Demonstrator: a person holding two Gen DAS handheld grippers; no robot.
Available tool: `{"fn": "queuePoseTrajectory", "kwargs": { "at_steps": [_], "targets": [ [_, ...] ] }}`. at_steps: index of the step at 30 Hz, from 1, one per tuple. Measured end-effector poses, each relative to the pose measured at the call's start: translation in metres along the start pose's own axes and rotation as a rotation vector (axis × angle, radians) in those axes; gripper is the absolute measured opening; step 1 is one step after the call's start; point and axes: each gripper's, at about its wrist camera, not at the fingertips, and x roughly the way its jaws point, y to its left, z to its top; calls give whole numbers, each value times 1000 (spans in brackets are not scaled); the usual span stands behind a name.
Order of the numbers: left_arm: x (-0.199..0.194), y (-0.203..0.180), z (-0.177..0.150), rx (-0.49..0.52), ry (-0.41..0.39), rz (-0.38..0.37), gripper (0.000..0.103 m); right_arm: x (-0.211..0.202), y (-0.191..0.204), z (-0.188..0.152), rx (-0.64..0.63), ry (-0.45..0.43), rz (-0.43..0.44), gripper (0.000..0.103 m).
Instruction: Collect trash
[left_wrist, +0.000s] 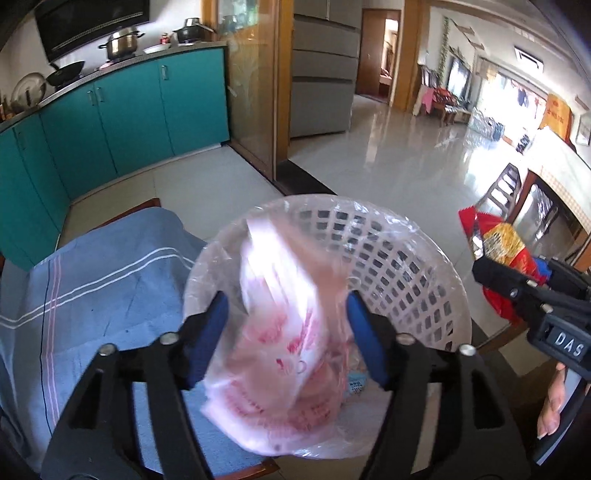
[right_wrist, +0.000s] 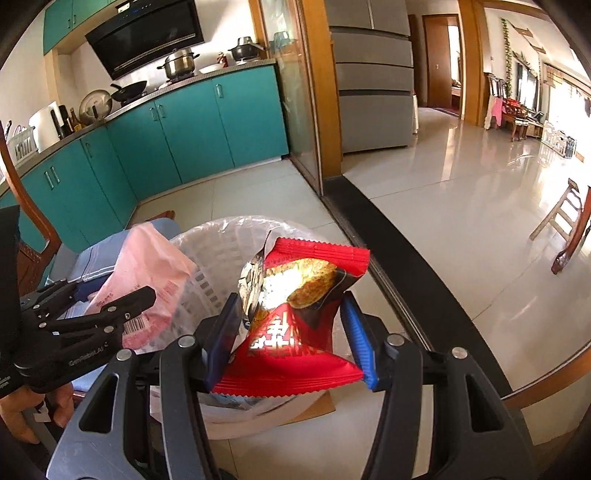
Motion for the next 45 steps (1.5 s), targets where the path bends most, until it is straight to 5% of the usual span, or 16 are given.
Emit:
{"fn": "queuePoseTrajectory", "kwargs": {
  "at_steps": [11,16,20,26,38,45],
  "targets": [
    [-78,37,-17,-57,-122,145,89,23,38,4,-50,63,41,57],
    [-117,53,-31,-59,-195,229,98,21,49,3,-30,72,53,80],
    [-146,68,-45,-78,-220,290,100,7,64,2,-54,37,45,88],
    [-187,89,-67,-124,-240,367,100,-47,99,2,-115,-88,62,100],
    [-270,108,-115,-203,-368,447,100,-163,168,-25,-236,-414,157,100],
    [-286,112,-127,-215,-378,451,100,-168,190,-43,-309,-441,105,100]
  ]
}}
